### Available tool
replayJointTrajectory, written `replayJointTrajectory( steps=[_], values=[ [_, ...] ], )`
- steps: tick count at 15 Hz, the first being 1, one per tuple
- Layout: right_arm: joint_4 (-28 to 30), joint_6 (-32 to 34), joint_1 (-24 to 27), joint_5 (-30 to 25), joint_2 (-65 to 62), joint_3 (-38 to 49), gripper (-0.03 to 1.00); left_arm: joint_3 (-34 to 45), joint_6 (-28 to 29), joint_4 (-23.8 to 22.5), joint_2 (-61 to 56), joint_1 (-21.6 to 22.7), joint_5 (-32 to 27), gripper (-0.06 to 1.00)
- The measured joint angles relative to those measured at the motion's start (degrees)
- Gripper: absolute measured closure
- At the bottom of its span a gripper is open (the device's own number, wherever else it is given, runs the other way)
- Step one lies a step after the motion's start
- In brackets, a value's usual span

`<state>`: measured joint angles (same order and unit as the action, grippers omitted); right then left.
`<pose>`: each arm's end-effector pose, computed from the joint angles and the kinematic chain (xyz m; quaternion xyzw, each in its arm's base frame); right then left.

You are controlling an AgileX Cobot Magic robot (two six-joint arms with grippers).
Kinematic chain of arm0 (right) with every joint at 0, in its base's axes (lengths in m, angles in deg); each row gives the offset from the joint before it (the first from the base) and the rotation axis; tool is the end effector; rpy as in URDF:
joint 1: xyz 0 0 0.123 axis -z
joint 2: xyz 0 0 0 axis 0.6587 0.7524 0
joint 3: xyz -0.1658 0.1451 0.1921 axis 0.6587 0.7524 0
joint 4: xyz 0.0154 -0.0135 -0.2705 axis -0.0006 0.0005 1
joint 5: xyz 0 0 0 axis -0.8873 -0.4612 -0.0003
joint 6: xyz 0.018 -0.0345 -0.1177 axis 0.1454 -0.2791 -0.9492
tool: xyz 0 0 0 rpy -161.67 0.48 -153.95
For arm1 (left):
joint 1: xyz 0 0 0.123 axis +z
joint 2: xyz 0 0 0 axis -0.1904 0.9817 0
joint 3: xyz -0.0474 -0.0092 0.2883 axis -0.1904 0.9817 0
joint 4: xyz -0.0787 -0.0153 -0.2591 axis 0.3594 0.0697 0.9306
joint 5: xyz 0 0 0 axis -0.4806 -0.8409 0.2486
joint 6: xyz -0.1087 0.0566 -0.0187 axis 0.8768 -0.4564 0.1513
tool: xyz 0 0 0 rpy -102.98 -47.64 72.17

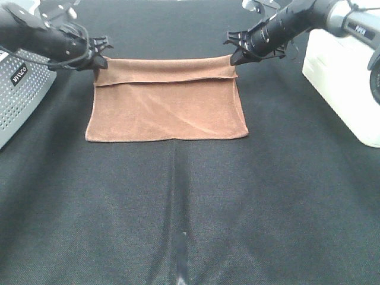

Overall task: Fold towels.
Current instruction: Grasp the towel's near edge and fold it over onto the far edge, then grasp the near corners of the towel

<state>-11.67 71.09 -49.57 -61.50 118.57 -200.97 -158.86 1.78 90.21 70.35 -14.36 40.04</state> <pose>0.6117 0.1367 0.1267 -0.0751 0.9093 0.2265 0.3409 0.5987 -0.0739 0.1022 -0.0596 0.8969 -0.2213 0.3783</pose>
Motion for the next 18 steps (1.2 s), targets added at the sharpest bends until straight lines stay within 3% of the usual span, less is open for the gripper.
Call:
replayJointTrajectory(
  steps=[4,6,8,10,12,14,15,16,18],
  values=[
    [0.57,0.0,0.0,4.81,0.52,0.0,0.97,-1.32,-0.11,0.06,2.92,-2.64,9.22,0.92],
    [0.63,0.0,0.0,4.98,1.26,-0.11,0.97,-1.32,-1.15,0.0,3.38,-3.5,10.66,0.89],
    [1.38,0.0,0.0,4.93,1.95,-0.11,0.83,-1.32,-2.41,0.0,3.38,-4.24,11.12,0.76],
    [1.43,0.0,0.0,5.16,1.95,-0.11,0.55,-1.32,-2.75,0.0,3.38,-4.41,11.06,0.48],
    [1.78,0.0,0.0,4.01,1.95,-0.11,0.32,-1.32,-2.81,-0.57,3.15,-4.35,10.2,0.3],
    [2.35,0.0,0.0,-0.06,1.43,-0.11,0.26,-1.32,-2.81,-2.52,2.06,-3.95,6.7,0.25],
    [3.61,0.0,0.0,-4.7,0.46,-0.11,0.25,-1.32,-2.23,-3.38,0.92,-3.15,2.41,0.25],
    [3.61,0.0,0.0,-4.7,0.46,-0.11,0.25,-1.32,-2.23,-3.38,0.92,-3.15,2.41,0.25],
    [4.7,1.15,0.0,-12.03,-1.26,-0.11,0.25,-1.32,0.8,-3.95,-0.52,-1.6,-4.53,0.25]
  ],
)
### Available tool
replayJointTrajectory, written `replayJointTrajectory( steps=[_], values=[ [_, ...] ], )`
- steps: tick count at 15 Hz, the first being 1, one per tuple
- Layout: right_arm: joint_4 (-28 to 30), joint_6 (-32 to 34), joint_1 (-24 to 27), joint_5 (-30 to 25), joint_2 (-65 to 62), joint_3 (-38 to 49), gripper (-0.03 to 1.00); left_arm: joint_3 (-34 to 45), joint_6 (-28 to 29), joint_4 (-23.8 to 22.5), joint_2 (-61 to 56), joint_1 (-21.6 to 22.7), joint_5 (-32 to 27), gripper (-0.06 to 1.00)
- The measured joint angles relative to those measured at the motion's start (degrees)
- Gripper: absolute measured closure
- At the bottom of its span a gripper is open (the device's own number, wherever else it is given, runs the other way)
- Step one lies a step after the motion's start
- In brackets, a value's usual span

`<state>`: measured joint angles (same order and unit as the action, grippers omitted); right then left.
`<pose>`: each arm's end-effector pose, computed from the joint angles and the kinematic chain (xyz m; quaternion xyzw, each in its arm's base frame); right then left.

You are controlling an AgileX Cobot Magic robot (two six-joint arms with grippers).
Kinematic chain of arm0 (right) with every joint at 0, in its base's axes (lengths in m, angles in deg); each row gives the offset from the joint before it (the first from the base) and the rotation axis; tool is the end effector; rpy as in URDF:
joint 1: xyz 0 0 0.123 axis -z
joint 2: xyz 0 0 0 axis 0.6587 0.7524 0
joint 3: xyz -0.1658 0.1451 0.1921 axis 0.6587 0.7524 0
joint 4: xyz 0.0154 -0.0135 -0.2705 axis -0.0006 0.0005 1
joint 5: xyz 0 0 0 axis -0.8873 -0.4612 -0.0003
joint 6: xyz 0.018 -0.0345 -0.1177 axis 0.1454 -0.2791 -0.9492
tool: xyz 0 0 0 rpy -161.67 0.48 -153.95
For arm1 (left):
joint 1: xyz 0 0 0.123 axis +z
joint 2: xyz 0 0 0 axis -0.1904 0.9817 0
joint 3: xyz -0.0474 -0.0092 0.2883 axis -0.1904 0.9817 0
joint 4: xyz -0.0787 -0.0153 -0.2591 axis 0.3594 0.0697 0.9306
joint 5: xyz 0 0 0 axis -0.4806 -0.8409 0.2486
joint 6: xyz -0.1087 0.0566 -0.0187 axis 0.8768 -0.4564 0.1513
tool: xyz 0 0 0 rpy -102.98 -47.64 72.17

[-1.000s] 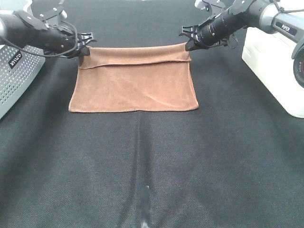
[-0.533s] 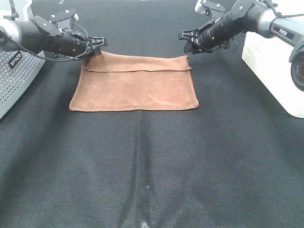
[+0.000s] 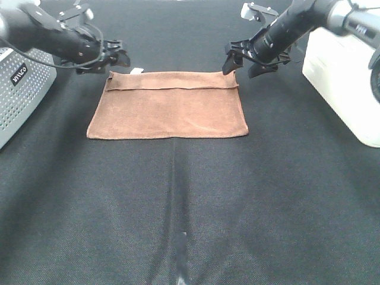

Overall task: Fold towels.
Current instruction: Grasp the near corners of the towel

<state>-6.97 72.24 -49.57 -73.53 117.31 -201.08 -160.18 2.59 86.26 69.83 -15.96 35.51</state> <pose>0.5900 0.1356 0.1249 -0.1170 0.9362 0.2121 0.2545 0.5924 -0.0938 0.1090 -0.0122 0.9072 -0.2230 0.3566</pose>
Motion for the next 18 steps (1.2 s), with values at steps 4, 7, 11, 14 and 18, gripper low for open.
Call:
replayJointTrajectory(
  steps=[4,7,11,14,18],
  values=[
    [1.95,8.25,0.0,-13.18,-2.69,-0.06,0.25,0.0,10.77,-4.87,-1.43,2.41,-16.1,0.25],
    [1.89,11.29,0.0,-13.98,-2.98,-0.11,0.25,0.0,17.53,-9.4,-1.55,2.52,-25.32,0.25],
    [2.35,12.43,0.0,-13.92,-6.7,6.93,0.26,0.0,21.2,-12.32,-5.21,2.52,-28.99,0.25],
    [3.44,10.54,0.06,-14.27,-11.06,16.96,0.26,6.25,23.03,-15.76,-9.74,2.52,-28.59,0.25],
    [1.95,8.31,0.06,-14.55,-11.92,22.4,0.26,25.27,26.93,-17.07,-16.39,2.52,-13.69,0.25]
  ],
)
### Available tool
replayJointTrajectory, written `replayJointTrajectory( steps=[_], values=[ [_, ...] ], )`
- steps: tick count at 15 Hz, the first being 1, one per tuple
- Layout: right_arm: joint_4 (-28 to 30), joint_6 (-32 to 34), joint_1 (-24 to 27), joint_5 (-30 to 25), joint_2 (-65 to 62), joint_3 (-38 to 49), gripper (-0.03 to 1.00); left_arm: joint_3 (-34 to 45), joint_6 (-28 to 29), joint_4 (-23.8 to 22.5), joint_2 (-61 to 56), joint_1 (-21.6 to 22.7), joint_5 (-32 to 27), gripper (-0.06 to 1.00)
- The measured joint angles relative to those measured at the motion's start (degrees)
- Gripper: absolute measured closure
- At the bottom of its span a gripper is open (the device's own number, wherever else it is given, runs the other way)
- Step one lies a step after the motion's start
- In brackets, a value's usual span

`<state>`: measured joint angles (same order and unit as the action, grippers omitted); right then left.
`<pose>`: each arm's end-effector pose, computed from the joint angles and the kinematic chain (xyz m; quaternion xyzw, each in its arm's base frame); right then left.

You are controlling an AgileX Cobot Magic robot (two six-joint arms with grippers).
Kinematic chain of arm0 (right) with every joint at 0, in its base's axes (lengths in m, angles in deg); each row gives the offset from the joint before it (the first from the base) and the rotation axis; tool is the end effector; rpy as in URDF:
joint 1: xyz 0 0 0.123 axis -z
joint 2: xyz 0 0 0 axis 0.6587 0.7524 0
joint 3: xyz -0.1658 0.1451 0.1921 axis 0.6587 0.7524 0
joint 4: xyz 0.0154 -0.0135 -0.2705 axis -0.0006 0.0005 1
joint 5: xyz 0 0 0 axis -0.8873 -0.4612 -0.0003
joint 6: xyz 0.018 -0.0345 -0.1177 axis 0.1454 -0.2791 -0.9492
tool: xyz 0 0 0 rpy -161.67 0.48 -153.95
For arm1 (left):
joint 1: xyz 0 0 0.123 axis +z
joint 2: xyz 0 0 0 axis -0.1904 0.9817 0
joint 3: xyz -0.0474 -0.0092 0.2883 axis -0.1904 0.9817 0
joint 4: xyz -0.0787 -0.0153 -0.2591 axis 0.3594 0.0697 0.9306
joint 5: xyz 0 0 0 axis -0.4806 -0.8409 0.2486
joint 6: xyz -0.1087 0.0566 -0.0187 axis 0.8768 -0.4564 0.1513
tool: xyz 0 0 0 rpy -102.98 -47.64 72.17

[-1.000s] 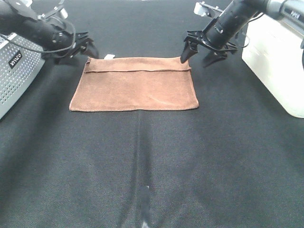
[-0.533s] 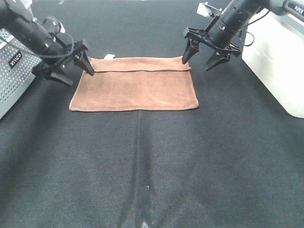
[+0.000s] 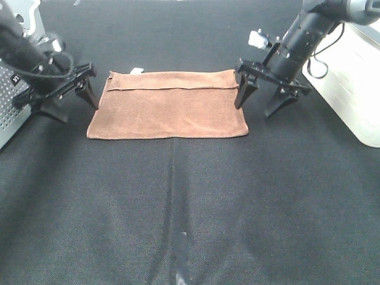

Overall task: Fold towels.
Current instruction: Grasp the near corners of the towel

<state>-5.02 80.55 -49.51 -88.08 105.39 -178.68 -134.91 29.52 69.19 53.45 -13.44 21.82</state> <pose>0.5068 0.1262 0.1141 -0.0663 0.9736 0.2164 0.0295 0.4855 -0.0587 0.1047 -0.1421 0.9630 -0.1849 0.1353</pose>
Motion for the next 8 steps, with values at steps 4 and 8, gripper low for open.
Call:
replayJointTrajectory(
  steps=[4,8],
  values=[
    [-1.55,-0.86,-0.06,1.03,1.15,0.29,0.26,1.09,-0.86,0.0,-0.63,-0.29,3.78,0.25],
    [-1.83,-0.97,-0.06,3.61,3.15,0.69,0.26,1.09,-0.97,0.29,0.92,-0.86,3.95,0.25]
  ],
)
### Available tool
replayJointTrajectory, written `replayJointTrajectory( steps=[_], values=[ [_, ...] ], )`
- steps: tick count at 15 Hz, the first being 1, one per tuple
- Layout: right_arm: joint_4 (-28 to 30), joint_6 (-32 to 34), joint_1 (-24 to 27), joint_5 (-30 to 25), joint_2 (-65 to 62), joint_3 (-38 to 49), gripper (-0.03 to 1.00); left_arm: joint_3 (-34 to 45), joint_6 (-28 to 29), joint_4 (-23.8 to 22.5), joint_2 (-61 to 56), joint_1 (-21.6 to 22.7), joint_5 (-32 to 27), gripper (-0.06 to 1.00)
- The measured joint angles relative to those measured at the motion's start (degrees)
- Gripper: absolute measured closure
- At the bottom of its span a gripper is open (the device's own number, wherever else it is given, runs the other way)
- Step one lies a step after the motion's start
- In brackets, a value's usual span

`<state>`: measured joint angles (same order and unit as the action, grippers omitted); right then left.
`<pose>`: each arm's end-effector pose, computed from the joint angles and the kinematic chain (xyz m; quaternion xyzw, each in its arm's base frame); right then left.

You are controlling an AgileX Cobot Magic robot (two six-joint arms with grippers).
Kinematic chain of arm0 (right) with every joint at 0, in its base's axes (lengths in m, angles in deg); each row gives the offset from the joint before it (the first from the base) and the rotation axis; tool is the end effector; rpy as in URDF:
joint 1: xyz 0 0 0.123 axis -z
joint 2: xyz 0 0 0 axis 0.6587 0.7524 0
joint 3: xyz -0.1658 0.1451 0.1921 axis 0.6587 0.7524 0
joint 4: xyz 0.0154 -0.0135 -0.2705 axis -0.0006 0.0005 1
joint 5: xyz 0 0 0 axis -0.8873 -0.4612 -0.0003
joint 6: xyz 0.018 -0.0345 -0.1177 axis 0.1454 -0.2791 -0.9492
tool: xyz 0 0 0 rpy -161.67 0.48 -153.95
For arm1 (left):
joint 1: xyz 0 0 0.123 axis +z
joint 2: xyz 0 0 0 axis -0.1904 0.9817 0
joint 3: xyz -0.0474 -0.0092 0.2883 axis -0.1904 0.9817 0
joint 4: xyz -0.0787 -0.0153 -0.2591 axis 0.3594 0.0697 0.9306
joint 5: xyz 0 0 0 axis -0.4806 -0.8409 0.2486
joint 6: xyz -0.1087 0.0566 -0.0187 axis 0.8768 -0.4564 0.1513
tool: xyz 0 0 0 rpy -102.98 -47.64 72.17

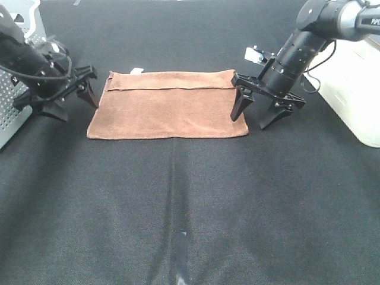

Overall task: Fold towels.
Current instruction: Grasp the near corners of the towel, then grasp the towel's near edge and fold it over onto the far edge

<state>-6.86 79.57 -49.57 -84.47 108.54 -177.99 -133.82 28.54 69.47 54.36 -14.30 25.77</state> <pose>0.5111 0.1293 0.0839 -0.0551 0.9723 0.2255 0.0292 0.4878 -0.0636 0.0937 -0.1374 0.9622 -0.1796 0.1520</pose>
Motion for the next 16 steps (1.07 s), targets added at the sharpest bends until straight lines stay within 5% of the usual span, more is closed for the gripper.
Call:
replayJointTrajectory(
  steps=[6,9,11,12,14,16],
  values=[
    [-2.69,-0.8,0.0,3.5,1.09,0.0,0.26,-1.72,-0.17,1.72,4.3,-1.83,-0.11,0.25],
    [-4.58,-1.2,-0.46,3.44,1.95,-0.11,0.38,-1.95,-2.18,4.76,4.81,-3.04,0.29,0.25],
    [-5.1,-1.26,-1.66,3.44,2.52,-0.11,0.56,-1.95,-3.32,6.59,5.21,-3.72,0.34,0.38],
    [-5.04,-1.09,-1.95,3.44,2.75,-0.11,0.76,-1.95,-3.44,6.88,5.5,-3.84,0.29,0.63],
    [-4.18,0.06,-1.95,3.44,3.09,-0.11,0.93,-1.95,-3.61,6.07,5.67,-3.84,-0.06,0.9],
    [-3.67,0.52,-1.95,3.32,3.09,-0.11,0.97,-1.95,-3.61,4.47,5.5,-3.84,-1.6,0.93]
  ],
)
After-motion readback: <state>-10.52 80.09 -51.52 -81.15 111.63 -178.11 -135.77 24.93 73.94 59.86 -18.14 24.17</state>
